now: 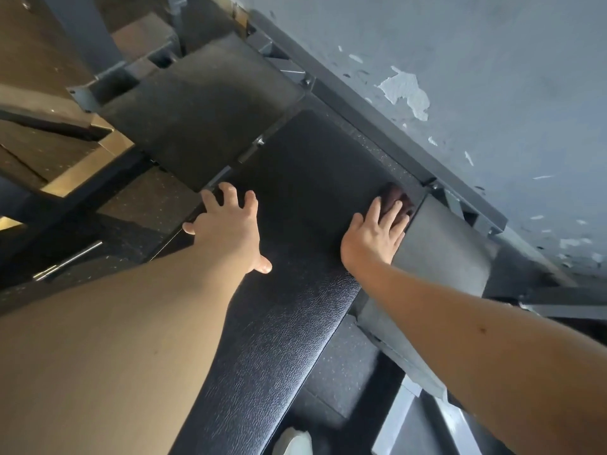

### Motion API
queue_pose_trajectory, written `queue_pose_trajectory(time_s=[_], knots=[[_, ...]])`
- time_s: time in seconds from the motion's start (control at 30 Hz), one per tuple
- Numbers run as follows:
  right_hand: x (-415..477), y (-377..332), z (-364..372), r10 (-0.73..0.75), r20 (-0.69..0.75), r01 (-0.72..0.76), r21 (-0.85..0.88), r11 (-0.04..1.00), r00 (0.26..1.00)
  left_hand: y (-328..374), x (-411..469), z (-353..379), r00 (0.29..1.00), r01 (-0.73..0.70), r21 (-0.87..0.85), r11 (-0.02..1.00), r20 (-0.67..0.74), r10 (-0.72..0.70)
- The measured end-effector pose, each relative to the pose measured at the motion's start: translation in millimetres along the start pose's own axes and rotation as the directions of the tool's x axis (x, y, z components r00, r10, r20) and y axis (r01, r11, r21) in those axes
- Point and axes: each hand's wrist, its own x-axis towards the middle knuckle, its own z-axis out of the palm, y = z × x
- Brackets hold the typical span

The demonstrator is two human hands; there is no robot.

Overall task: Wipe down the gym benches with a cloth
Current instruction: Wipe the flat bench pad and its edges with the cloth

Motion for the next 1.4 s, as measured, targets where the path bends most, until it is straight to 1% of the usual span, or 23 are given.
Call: queue_pose_trajectory(time_s=[0.13,0.33,0.37,0.43,0.47,0.53,0.6,0.63,0.67,0.7,0.77,0.83,0.87,0.9,0.93,1.0,1.07,1.1,1.17,1.23,1.27,1.3,1.4], knots=[[28,-17,-9,0.087,0.036,-0.084,-0.074,0.994,0.996,-1,-3,1,1.000,-0.008,-0.005,1.000,-0.002,0.008],[65,-47,-21,0.076,0.066,-0.073,-0.056,0.996,0.995,0,-1,0,1.000,-0.001,-0.011,1.000,0.014,0.002],[61,-56,-18,0.033,0.065,-0.029,-0.067,0.997,0.997,1,-1,-1,1.000,-0.003,-0.014,1.000,0.015,0.003],[46,-78,-10,-0.141,0.058,0.146,-0.086,0.986,0.988,2,-1,0,1.000,0.001,-0.015,1.000,0.016,-0.001],[38,-90,-5,-0.251,0.068,0.256,-0.092,0.962,0.966,2,0,0,1.000,0.004,-0.011,1.000,0.018,-0.004],[28,-113,2,-0.443,0.123,0.455,-0.109,0.884,0.888,2,1,0,1.000,0.010,-0.010,1.000,0.026,-0.009],[34,-122,2,-0.542,0.171,0.564,-0.127,0.816,0.823,3,2,1,1.000,0.015,-0.011,1.000,0.028,-0.014],[41,-118,0,-0.555,0.166,0.577,-0.143,0.804,0.815,3,2,1,1.000,0.015,-0.009,1.000,0.026,-0.015],[49,-109,-3,-0.539,0.139,0.557,-0.164,0.815,0.830,3,3,1,1.000,0.013,-0.011,1.000,0.027,-0.013],[57,-96,-7,-0.490,0.096,0.499,-0.176,0.848,0.866,3,3,1,1.000,0.011,-0.018,1.000,0.029,-0.010],[69,-70,-16,-0.319,0.015,0.317,-0.166,0.934,0.948,3,2,1,1.000,0.012,-0.016,1.000,0.026,-0.011],[74,-58,-22,-0.146,0.036,0.150,-0.169,0.974,0.989,3,1,1,1.000,0.010,-0.010,1.000,0.022,-0.010],[75,-62,-23,-0.096,0.051,0.104,-0.172,0.980,0.994,3,1,1,1.000,0.007,-0.014,1.000,0.019,-0.006],[75,-72,-23,-0.080,0.060,0.089,-0.165,0.982,0.995,3,1,1,1.000,0.005,-0.018,1.000,0.015,-0.005],[73,-85,-21,-0.105,0.066,0.114,-0.153,0.982,0.992,4,1,2,1.000,0.009,-0.021,1.000,0.018,-0.008],[67,-118,-12,-0.241,0.086,0.250,-0.121,0.961,0.967,5,1,1,0.999,0.017,-0.034,0.999,0.033,-0.016],[59,-151,-1,-0.387,0.108,0.397,-0.106,0.912,0.916,5,2,0,0.999,0.018,-0.046,0.999,0.039,-0.016],[56,-162,3,-0.435,0.122,0.447,-0.102,0.889,0.892,4,1,0,0.999,0.017,-0.051,0.999,0.044,-0.015],[59,-169,5,-0.516,0.133,0.530,-0.114,0.840,0.846,5,1,-2,0.999,0.015,-0.049,0.999,0.048,-0.013],[67,-156,4,-0.570,0.128,0.584,-0.138,0.800,0.811,5,1,-3,0.998,0.016,-0.045,0.999,0.060,-0.013],[73,-145,1,-0.568,0.114,0.580,-0.151,0.801,0.815,5,1,-4,0.998,0.016,-0.048,0.999,0.069,-0.013],[79,-134,-1,-0.542,0.091,0.550,-0.157,0.820,0.835,5,1,-3,0.997,0.018,-0.051,0.999,0.073,-0.014],[95,-111,-10,-0.341,0.046,0.344,-0.143,0.928,0.939,4,2,-3,0.997,0.019,-0.048,0.999,0.071,-0.015]])
